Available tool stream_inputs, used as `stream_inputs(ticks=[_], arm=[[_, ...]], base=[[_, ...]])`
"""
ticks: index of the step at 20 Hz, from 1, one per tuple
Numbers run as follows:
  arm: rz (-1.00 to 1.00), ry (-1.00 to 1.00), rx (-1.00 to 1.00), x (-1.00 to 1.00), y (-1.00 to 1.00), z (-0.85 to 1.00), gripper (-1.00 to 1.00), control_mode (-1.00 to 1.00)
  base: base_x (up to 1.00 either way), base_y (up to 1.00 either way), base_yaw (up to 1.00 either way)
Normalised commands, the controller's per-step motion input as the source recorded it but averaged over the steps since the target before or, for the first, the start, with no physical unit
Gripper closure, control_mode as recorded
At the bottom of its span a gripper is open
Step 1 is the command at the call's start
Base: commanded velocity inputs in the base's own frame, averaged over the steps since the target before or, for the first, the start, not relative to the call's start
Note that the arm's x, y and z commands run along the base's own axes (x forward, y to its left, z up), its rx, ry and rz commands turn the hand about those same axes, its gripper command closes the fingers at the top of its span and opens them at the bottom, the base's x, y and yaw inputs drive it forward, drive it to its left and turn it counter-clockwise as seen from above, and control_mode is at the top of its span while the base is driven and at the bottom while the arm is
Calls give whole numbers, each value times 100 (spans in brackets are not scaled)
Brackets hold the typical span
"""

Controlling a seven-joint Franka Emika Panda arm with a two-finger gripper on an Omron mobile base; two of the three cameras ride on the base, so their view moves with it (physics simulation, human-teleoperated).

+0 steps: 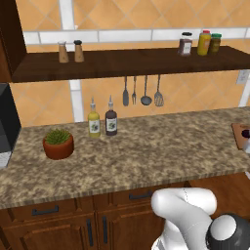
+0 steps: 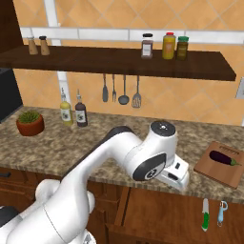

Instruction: Place the appropriate cutting tool for cutting the eggplant skin on the cutting board.

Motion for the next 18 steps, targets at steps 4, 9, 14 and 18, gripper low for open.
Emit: stream_inputs(ticks=[4,9,14,18], arm=[[0,4,0,-14,-61,-22,-100,-100],[0,7,0,-10,-52,-27,-100,-100],[1,2,0,-2,-47,-25,-100,-100],[1,0,0,3,-43,-18,-100,-100]], base=[[0,0,0],[0,0,0],[0,0,0],[0,0,0]])
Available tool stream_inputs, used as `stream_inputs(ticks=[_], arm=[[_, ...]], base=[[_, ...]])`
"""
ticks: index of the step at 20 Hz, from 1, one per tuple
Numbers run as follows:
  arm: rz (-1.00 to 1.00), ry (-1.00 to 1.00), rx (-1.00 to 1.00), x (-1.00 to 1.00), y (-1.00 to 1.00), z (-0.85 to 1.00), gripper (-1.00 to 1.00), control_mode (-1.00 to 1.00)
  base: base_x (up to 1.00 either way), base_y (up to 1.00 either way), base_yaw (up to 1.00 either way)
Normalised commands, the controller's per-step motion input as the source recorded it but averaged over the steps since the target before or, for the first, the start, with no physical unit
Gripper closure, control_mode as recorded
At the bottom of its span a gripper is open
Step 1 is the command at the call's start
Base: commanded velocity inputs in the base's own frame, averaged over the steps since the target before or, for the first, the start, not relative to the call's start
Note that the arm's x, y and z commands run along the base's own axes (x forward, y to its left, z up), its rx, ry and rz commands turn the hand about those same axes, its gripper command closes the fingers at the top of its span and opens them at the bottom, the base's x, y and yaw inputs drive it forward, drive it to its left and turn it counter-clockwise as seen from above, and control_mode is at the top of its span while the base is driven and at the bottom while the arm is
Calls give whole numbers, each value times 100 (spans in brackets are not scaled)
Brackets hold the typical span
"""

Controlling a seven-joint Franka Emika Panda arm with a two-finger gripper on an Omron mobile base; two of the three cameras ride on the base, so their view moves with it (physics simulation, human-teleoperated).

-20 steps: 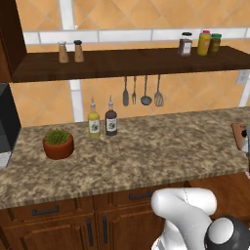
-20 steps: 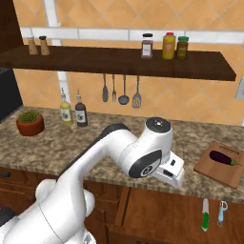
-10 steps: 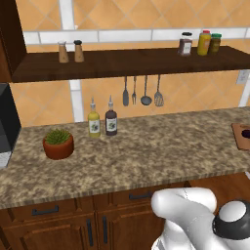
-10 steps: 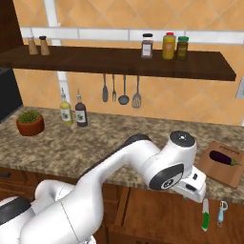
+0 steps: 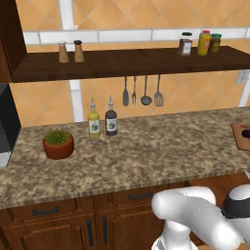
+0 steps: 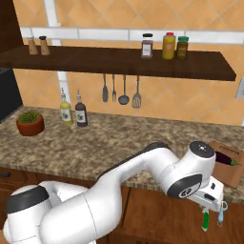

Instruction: Place the appropriate cutting tool for cutting the eggplant skin on the cutting board.

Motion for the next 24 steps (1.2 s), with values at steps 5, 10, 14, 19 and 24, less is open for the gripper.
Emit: stream_inputs(ticks=[5,10,14,19,24], arm=[[7,0,0,22,-40,-32,-100,-100],[10,0,0,8,-40,-64,-100,-100],[9,0,0,0,-24,-77,-100,-100],[7,1,0,0,-7,-73,-100,-100],[3,10,0,0,0,-66,-100,-100]], base=[[0,0,0],[0,0,0],[0,0,0],[0,0,0],[0,0,0]])
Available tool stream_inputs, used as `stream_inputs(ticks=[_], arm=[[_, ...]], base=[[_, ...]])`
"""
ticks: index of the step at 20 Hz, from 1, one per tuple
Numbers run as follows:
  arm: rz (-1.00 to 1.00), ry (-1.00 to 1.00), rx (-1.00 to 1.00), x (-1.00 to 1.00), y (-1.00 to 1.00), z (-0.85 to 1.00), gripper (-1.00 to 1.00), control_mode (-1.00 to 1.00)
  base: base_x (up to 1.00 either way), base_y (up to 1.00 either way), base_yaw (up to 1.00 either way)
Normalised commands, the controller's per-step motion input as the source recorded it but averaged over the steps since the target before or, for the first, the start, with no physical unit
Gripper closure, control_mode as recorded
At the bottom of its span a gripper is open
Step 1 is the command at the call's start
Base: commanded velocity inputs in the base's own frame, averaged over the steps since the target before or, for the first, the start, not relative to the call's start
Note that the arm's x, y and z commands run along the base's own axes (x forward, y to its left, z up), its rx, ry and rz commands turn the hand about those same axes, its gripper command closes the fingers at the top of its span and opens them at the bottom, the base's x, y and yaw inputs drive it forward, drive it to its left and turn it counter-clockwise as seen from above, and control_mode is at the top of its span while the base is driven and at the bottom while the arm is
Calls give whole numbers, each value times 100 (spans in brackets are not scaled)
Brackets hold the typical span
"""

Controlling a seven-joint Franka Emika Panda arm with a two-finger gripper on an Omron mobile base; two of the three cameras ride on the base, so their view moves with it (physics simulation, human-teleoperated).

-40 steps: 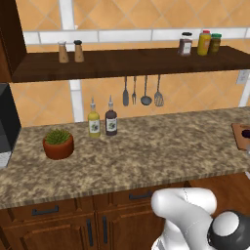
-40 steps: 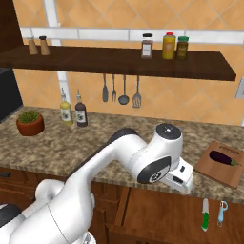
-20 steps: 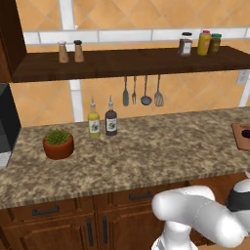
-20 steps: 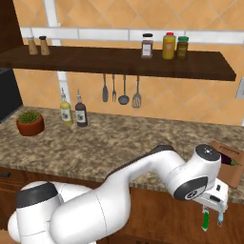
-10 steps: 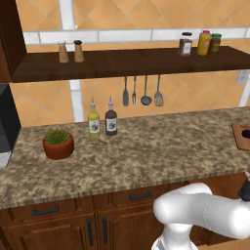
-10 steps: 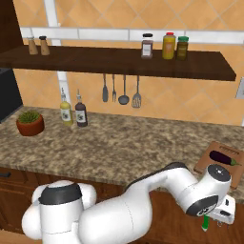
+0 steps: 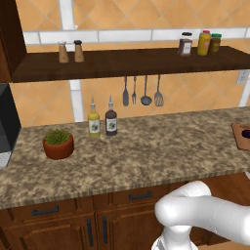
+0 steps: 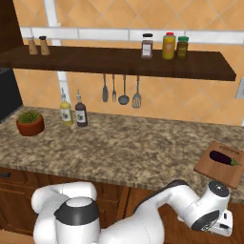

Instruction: Place the appropriate cutting tool for cutting the eggplant skin on the cutting board.

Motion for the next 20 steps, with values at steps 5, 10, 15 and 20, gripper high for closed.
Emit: stream_inputs(ticks=[5,10,15,20], arm=[[1,21,0,-6,0,-50,-100,-100],[0,25,0,-21,0,-37,-100,-100],[1,24,0,-39,0,-27,-100,-100],[0,13,0,-71,0,-4,-100,-100]], base=[[0,0,0],[0,0,0],[0,0,0],[0,0,0]])
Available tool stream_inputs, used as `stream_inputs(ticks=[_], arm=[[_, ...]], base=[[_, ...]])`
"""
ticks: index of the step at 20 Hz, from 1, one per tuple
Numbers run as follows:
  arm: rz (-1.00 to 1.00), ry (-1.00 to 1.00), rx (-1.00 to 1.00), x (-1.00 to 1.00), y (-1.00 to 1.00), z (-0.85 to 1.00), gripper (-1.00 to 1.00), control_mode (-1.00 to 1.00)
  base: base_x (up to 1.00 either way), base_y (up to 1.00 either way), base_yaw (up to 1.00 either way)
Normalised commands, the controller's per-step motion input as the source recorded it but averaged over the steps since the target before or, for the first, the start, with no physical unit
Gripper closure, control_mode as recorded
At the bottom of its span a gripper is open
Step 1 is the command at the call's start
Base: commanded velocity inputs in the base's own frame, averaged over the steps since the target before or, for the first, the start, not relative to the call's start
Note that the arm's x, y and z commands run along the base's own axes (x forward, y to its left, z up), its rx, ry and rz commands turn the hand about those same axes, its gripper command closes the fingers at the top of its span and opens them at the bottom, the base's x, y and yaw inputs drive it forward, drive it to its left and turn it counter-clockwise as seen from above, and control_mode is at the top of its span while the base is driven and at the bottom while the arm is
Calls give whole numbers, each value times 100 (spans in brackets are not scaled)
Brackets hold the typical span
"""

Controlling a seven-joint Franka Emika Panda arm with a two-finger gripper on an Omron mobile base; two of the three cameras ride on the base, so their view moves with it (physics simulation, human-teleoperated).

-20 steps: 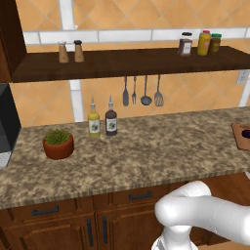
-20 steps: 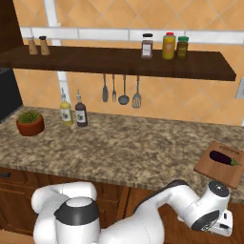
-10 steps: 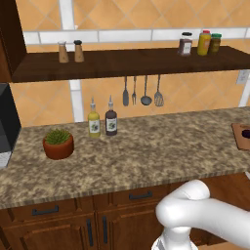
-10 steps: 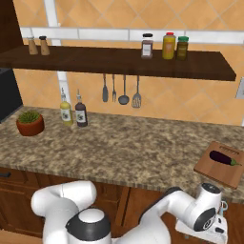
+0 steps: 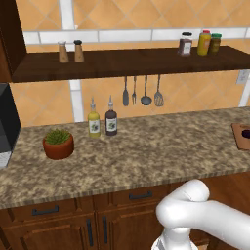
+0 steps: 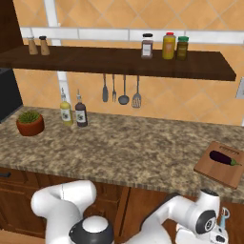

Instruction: Place the appropriate cutting tool for cutting the eggplant skin on the cutting board.

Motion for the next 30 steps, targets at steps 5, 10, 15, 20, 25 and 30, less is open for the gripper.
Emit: stream_inputs(ticks=[5,10,15,20,25,30], arm=[[0,8,0,-80,-3,0,-100,-100],[0,1,0,-27,-6,19,-100,-100],[4,-3,0,49,-4,54,-100,-100],[5,-7,0,62,-12,38,-100,-100],[0,-13,0,41,-27,0,-100,-100],[0,-3,0,53,-28,0,-100,-100]], base=[[0,0,0],[0,0,0],[0,0,0],[0,0,0],[0,0,0],[0,0,0]])
